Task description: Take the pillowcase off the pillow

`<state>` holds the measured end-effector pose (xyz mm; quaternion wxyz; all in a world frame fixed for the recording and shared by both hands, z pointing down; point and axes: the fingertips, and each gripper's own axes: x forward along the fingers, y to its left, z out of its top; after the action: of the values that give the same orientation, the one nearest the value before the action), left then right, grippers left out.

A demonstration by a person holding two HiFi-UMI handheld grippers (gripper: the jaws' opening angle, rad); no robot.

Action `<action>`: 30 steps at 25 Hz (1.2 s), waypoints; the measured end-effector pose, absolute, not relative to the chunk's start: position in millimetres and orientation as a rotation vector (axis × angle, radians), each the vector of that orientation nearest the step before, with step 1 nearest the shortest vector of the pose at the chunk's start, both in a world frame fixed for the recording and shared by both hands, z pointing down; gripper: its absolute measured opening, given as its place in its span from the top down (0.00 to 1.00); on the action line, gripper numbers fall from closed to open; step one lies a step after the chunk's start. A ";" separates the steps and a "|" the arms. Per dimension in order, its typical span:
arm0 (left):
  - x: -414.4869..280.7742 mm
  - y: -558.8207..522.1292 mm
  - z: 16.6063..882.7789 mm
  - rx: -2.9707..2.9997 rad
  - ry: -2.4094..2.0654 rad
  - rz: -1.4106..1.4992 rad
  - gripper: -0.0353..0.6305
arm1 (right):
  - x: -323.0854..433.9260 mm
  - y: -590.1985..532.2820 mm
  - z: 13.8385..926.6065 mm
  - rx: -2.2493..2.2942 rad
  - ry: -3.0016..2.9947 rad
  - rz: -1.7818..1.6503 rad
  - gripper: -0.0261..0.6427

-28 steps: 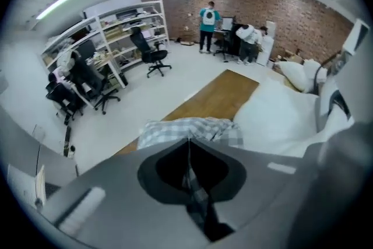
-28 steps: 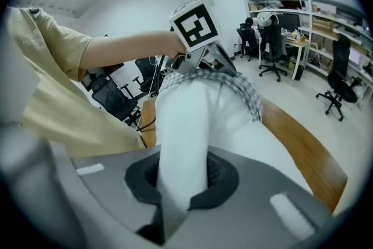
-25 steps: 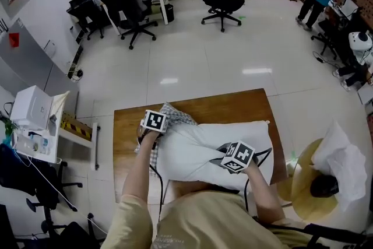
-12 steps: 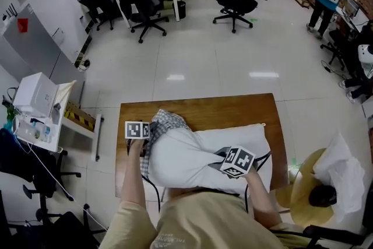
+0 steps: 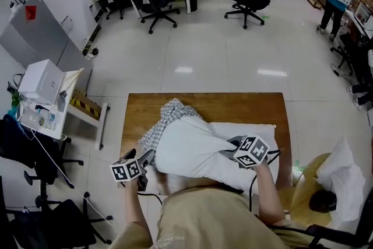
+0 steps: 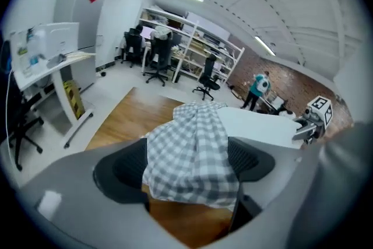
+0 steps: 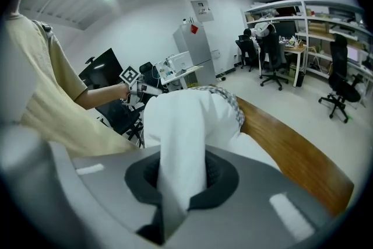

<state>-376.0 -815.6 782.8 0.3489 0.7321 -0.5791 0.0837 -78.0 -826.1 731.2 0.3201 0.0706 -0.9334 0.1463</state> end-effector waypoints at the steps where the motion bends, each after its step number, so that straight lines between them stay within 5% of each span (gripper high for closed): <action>1: -377.2 -811.8 791.4 1.867 -1.517 0.162 0.29 | -76.2 -826.5 732.5 0.176 -2.449 0.388 0.91; 5: -370.5 -808.1 796.6 1.849 -1.483 -0.054 0.42 | -80.1 -825.5 734.8 0.134 -2.440 0.403 0.91; 8: -366.5 -806.1 803.4 1.873 -1.489 -0.048 0.90 | -86.1 -821.9 736.6 0.119 -2.432 0.392 0.91; 9: -370.3 -805.8 812.7 1.851 -1.525 -0.001 0.94 | -87.7 -820.3 738.0 0.115 -2.429 0.384 0.91; 18: -448.6 -830.5 859.3 1.725 -1.676 0.300 0.92 | -75.4 -801.5 737.1 0.098 -2.434 0.378 0.91; 20: -434.5 -837.9 834.9 1.806 -1.648 0.317 0.63 | -73.0 -800.6 737.4 0.115 -2.427 0.381 0.91; 21: -424.6 -842.4 821.5 1.844 -1.645 0.322 0.58 | -71.6 -800.1 738.2 0.122 -2.425 0.384 0.91; 24: -380.7 -863.4 783.9 2.004 -1.613 0.383 0.50 | -71.0 -796.1 743.0 0.122 -2.411 0.374 0.91; 30: -251.3 -941.4 762.9 2.371 -1.269 0.657 0.50 | -75.2 -790.4 741.7 0.110 -2.391 0.321 0.91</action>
<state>-251.3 -941.4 762.9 0.1855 0.8416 -0.4504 0.2333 -75.2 -790.4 741.7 0.3556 0.0424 -0.9254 0.1243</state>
